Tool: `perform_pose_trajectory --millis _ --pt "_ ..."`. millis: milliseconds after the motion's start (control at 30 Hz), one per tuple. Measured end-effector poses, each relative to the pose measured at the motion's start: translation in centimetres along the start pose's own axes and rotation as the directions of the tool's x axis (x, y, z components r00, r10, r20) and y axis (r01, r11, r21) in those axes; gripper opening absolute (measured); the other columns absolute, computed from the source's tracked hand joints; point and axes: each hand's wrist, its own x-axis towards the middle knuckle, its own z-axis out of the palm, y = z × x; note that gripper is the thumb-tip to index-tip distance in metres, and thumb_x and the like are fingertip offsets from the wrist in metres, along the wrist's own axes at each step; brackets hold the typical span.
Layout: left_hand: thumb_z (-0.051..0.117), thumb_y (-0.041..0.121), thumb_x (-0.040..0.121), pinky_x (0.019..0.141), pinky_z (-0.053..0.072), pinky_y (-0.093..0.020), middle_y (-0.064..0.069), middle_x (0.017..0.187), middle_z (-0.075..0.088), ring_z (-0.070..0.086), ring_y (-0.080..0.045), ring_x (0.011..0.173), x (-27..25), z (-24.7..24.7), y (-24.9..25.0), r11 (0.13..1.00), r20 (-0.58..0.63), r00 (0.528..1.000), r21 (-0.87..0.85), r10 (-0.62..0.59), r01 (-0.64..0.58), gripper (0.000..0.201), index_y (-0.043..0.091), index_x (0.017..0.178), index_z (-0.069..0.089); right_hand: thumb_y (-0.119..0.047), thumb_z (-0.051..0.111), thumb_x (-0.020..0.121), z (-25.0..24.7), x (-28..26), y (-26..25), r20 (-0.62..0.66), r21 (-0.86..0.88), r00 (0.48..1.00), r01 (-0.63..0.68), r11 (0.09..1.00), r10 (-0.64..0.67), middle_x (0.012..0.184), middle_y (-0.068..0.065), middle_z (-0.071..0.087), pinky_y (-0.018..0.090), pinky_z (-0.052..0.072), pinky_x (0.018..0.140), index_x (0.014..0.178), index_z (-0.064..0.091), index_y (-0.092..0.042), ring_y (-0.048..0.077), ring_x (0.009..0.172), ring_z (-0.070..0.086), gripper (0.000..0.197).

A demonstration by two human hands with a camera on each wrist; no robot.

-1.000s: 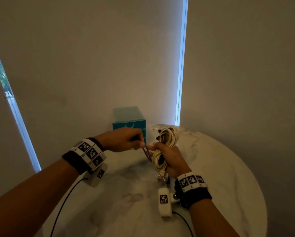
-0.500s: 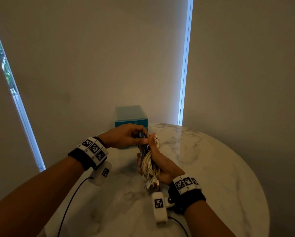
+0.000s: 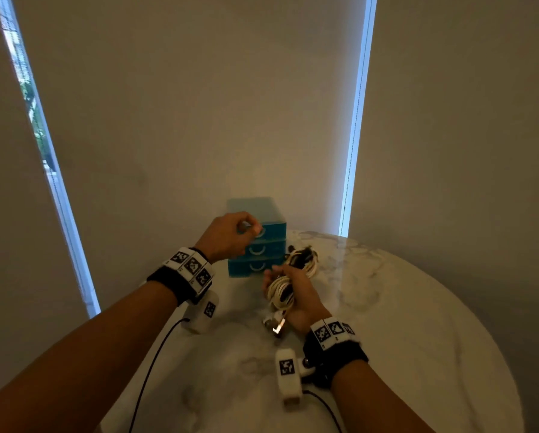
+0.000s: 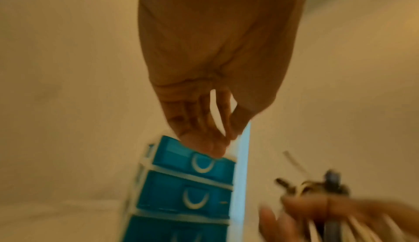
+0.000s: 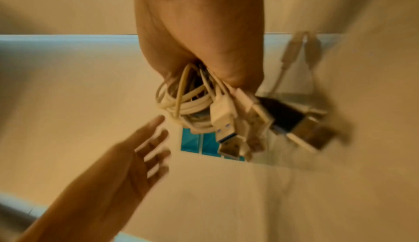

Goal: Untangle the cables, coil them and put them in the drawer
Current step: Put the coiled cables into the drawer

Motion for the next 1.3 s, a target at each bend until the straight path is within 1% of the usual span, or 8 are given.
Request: perform_pose_trajectory --millis 100,200,433,767,933,1000,1133,1300 --pt "0.067 0.042 0.101 0.068 0.062 -0.035 -0.004 0.104 0.075 0.074 -0.024 0.081 0.8 0.5 -1.9 0.938 0.171 0.982 0.347 -0.076 0.012 0.039 0.035 0.138 0.056 -0.017 0.056 0.106 0.8 2.3 -0.3 -0.033 0.18 0.997 0.08 0.98 -0.075 0.124 0.011 0.071 0.043 0.054 0.103 0.122 0.068 -0.006 0.026 0.112 0.066 0.023" --pt "0.061 0.056 0.099 0.092 0.059 -0.042 -0.003 0.133 0.07 0.069 -0.029 0.113 1.9 1.7 -2.7 0.784 0.14 0.989 0.619 -0.056 -0.043 0.062 0.043 0.156 0.039 -0.022 0.056 0.107 1.6 4.1 1.0 -0.025 0.239 0.995 0.105 0.965 -0.102 0.106 0.011 0.073 0.039 0.058 0.082 0.133 0.07 -0.012 0.02 0.083 0.067 0.032" --pt "0.054 0.059 0.103 0.086 0.054 -0.038 -0.007 0.133 0.068 0.069 -0.029 0.114 3.2 3.5 -2.3 0.629 0.105 0.993 0.776 -0.058 -0.045 0.064 0.031 0.157 0.039 -0.024 0.055 0.108 0.8 6.9 2.0 -0.075 0.264 0.994 0.093 0.96 -0.076 0.084 0.009 0.067 0.034 0.056 0.063 0.14 0.066 -0.013 0.018 0.061 0.061 0.036" --pt "0.051 0.063 0.104 0.047 0.039 -0.024 0.009 0.048 0.062 0.055 -0.011 0.043 -3.6 0.2 4.2 0.793 -0.124 0.929 0.567 0.348 -0.221 0.06 0.031 0.061 0.076 -0.03 0.039 0.113 -0.8 7.0 1.5 -0.098 0.281 0.993 0.087 0.956 -0.062 0.076 0.0 0.08 0.029 0.062 0.067 0.106 0.066 -0.01 0.013 0.068 0.076 0.034" --pt "0.063 0.059 0.101 0.067 0.055 -0.034 0.014 0.084 0.074 0.066 -0.012 0.073 2.0 -2.2 1.5 0.872 -0.181 0.909 0.402 0.374 -0.279 0.029 0.036 0.099 0.081 -0.022 0.037 0.112 -1.2 5.3 0.3 -0.087 0.206 0.995 0.057 0.977 -0.039 0.064 0.001 0.075 0.027 0.06 0.057 0.093 0.06 -0.011 0.017 0.062 0.072 0.033" --pt "0.069 0.045 0.099 0.096 0.055 -0.044 0.005 0.129 0.068 0.064 -0.022 0.116 5.1 -2.6 -1.9 0.808 0.028 0.99 0.574 0.14 -0.131 0.034 0.04 0.132 0.067 -0.019 0.046 0.108 -1.7 4.7 -0.1 -0.096 0.175 0.994 0.062 0.983 -0.045 0.088 0.012 0.076 0.036 0.062 0.073 0.1 0.066 -0.005 0.026 0.082 0.071 0.026" --pt "0.059 0.031 0.105 0.124 0.032 -0.053 -0.006 0.17 0.027 0.031 -0.035 0.153 6.3 -2.6 -5.1 0.823 0.269 0.948 0.567 -0.171 -0.013 0.066 0.041 0.163 0.029 -0.019 0.065 0.096 -3.2 3.7 -2.6 -0.143 0.208 0.989 0.059 0.976 -0.03 0.124 0.016 0.076 0.05 0.055 0.107 0.125 0.072 -0.005 0.035 0.117 0.071 0.034" --pt "0.045 0.045 0.107 0.118 0.033 -0.052 -0.01 0.161 0.032 0.032 -0.036 0.145 2.7 -1.5 -2.1 0.696 0.222 0.966 0.714 -0.129 -0.071 0.067 0.032 0.167 0.019 -0.012 0.073 0.093 -4.2 0.3 -9.9 -0.264 -0.159 0.943 0.164 0.974 -0.202 0.078 0.012 0.065 0.03 0.058 0.053 0.082 0.065 -0.006 0.02 0.055 0.069 0.015"
